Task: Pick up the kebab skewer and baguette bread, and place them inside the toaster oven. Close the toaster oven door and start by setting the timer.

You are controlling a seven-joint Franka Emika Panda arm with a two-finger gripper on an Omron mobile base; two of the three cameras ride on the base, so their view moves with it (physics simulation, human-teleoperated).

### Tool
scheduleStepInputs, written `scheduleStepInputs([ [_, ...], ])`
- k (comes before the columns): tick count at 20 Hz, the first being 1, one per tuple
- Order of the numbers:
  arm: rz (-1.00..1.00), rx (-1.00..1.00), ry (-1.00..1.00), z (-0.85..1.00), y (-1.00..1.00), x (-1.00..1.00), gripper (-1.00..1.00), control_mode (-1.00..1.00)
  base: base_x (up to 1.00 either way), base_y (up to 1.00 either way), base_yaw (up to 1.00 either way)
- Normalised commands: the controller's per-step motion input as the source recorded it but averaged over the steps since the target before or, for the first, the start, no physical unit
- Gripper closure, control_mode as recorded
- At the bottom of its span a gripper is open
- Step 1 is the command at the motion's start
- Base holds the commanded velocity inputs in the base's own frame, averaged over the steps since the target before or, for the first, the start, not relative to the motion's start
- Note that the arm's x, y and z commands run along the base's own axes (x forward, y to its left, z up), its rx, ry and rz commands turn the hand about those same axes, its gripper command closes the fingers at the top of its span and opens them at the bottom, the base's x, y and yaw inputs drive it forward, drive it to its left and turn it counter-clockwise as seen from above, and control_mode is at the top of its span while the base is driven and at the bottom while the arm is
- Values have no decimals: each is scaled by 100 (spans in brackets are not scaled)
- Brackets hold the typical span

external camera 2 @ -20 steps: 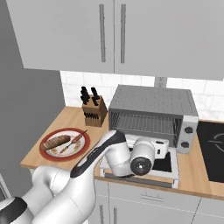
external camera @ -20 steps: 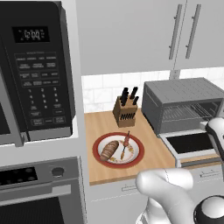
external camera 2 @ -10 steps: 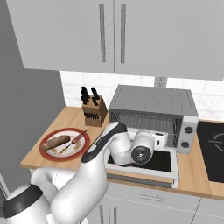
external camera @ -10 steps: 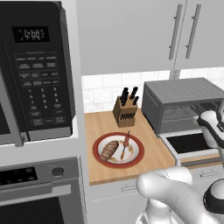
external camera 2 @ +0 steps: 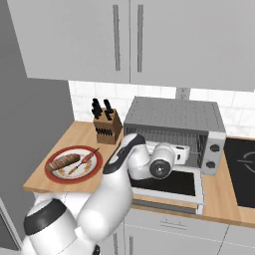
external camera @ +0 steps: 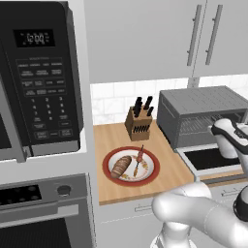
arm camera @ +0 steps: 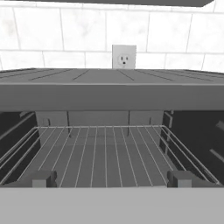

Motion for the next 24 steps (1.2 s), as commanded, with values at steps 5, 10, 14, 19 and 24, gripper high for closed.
scheduleStepInputs([
  [5,0,0,0,-2,0,29,-100,-100,0,0,0],
  [10,0,0,0,-29,0,14,-100,-100,0,0,0],
  [14,0,0,0,-16,0,19,-100,-100,0,0,0],
  [19,0,0,0,-6,0,27,-100,-100,0,0,0],
  [24,0,0,0,-8,0,29,-100,-100,0,0,0],
])
